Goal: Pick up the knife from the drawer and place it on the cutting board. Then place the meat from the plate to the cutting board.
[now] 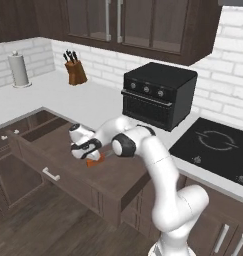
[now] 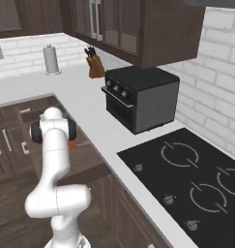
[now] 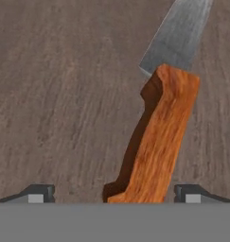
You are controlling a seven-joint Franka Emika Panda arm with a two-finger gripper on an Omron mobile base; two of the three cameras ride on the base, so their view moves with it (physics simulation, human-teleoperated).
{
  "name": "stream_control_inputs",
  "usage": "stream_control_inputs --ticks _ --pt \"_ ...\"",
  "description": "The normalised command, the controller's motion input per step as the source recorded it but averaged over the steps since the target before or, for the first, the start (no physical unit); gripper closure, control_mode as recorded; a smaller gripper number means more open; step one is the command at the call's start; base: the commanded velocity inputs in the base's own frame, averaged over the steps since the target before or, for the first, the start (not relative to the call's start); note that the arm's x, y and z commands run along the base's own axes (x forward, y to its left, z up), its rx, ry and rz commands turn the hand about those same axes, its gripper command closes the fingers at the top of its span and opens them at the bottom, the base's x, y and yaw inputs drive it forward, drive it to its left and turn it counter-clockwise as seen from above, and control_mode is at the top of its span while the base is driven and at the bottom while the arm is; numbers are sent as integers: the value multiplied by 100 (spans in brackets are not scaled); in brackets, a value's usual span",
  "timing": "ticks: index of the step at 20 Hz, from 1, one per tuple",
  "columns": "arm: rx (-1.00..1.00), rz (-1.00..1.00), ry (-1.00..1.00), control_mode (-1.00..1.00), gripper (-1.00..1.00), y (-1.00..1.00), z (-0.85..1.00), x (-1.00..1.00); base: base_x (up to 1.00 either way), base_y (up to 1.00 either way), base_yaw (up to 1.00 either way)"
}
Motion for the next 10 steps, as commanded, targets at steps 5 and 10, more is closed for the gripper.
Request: stream_control_inputs --ticks 5,10 --pt "-1 0 0 -100 -100 -6 -27 0 0 0 0" --pt "0 -1 1 -100 -100 -37 -32 2 0 0 0"
